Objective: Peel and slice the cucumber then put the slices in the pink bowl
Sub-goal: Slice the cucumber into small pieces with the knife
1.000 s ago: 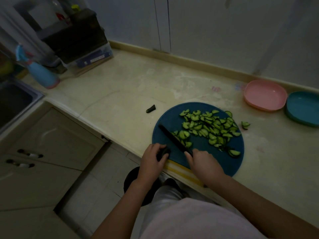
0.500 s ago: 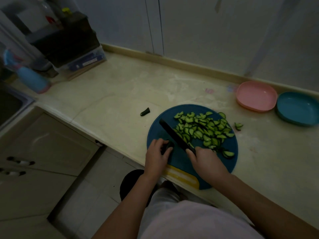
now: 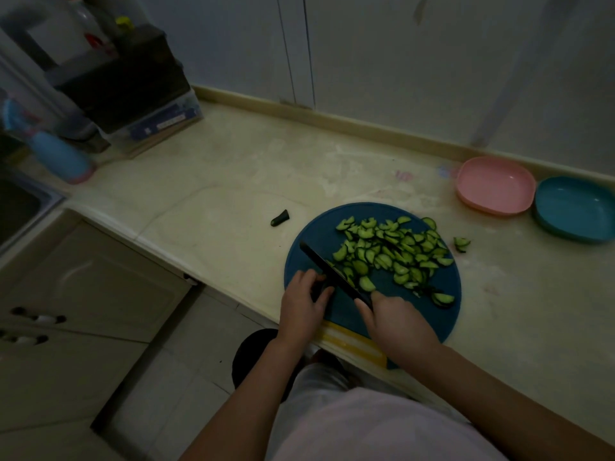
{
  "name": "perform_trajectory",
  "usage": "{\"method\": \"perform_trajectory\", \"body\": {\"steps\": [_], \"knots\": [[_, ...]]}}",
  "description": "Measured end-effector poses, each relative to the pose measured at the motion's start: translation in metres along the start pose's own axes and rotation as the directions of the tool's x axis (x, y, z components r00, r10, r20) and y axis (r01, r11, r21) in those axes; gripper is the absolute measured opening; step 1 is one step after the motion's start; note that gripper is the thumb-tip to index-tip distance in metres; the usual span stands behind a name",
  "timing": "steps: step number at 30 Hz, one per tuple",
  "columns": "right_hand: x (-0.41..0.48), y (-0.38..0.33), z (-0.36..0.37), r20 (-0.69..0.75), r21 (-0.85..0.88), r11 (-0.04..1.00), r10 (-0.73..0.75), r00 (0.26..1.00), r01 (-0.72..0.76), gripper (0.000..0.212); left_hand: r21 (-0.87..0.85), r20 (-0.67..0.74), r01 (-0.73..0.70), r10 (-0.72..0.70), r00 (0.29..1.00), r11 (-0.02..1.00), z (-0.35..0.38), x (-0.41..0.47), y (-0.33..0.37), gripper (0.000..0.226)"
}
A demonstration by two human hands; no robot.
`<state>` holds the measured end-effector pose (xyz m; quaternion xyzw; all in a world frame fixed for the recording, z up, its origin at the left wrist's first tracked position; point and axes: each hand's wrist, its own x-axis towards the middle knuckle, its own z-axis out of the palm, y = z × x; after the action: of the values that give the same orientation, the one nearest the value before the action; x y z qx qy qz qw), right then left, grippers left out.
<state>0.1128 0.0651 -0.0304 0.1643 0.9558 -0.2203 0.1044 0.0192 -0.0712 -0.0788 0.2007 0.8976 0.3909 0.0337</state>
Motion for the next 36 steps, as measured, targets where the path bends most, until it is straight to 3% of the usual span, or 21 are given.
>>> {"method": "perform_trajectory", "body": {"steps": [12, 20, 36], "knots": [[0.013, -0.005, 0.008, 0.008, -0.048, 0.999, -0.004, 1.0, 0.005, 0.042, -0.06, 0.036, 0.051, -0.049, 0.998, 0.997, -0.001, 0.001, -0.002, 0.017], [0.005, -0.001, 0.005, 0.007, -0.012, 0.999, 0.052, 0.999, -0.052, 0.042, -0.051, 0.077, -0.015, 0.019, 0.997, 0.999, -0.009, -0.002, -0.003, 0.018], [-0.001, 0.0, 0.002, -0.01, 0.064, 0.998, 0.003, 1.0, -0.002, 0.037, -0.058, 0.003, 0.046, -0.046, 0.999, 0.997, -0.004, -0.003, -0.003, 0.018]]}}
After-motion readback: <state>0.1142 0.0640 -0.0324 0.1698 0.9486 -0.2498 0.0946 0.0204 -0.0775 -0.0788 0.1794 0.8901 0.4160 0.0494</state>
